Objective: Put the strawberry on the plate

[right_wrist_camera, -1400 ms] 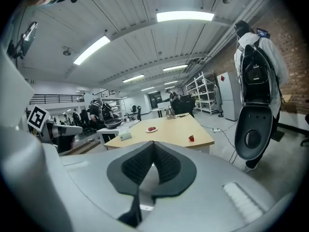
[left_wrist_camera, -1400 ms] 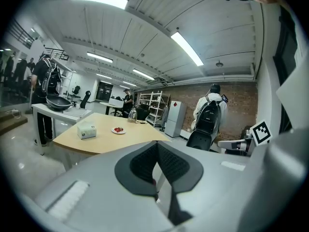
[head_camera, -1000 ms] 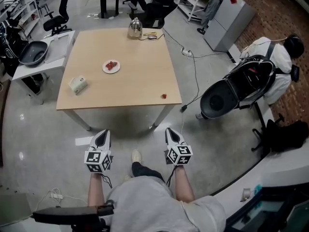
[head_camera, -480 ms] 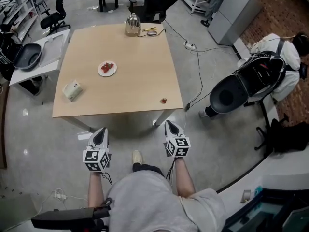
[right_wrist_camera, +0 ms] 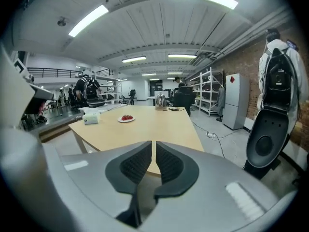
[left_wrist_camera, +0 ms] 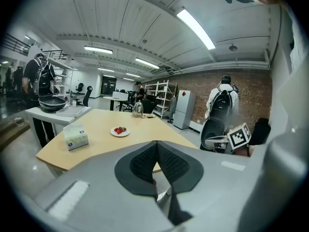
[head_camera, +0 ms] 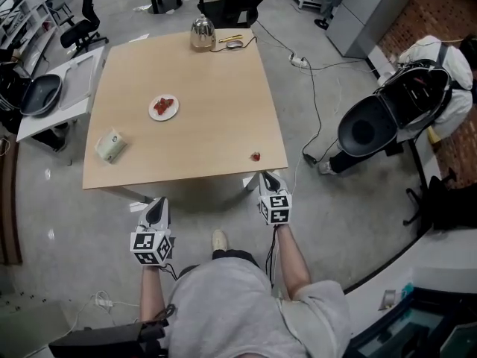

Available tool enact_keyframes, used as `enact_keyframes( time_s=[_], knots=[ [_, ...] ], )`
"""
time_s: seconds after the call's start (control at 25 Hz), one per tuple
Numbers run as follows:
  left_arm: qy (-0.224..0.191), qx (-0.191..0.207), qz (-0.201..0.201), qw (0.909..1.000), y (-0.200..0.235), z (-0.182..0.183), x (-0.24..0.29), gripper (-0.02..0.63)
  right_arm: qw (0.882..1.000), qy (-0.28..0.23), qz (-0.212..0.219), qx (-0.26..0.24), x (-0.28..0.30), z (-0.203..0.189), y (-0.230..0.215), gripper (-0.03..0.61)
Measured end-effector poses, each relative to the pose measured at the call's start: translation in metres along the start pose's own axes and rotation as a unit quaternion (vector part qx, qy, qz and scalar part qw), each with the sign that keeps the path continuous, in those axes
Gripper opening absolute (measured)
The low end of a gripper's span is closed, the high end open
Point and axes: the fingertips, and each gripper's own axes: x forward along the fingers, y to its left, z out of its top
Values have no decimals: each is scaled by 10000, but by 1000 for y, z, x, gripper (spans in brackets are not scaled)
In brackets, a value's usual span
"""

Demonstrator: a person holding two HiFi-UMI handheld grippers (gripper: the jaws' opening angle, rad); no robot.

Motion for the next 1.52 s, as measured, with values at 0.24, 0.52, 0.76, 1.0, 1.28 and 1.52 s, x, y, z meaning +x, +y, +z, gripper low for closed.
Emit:
enact_keyframes(
  time_s=[0.24,0.52,0.76,1.0,1.28,1.52],
  knots=[
    [43,-34,105,9999,5,-1,10,20,9990,392,60,-221,47,-15,-12,77],
    [50,-45,350,9994,16,2,9,20,9962,787,3,-366,90,-39,-25,131],
    [108,18,528,9985,26,6,5,20,9936,1020,-104,-468,117,-56,-33,157],
    [198,-1,698,9974,39,2,4,20,9924,1099,-243,-506,137,-60,-39,189],
    [266,21,784,9966,48,6,7,20,9884,1399,-308,-506,153,-72,-45,198],
    [263,22,836,9962,51,3,9,20,9880,1399,-427,-502,157,-77,-49,156]
  ],
)
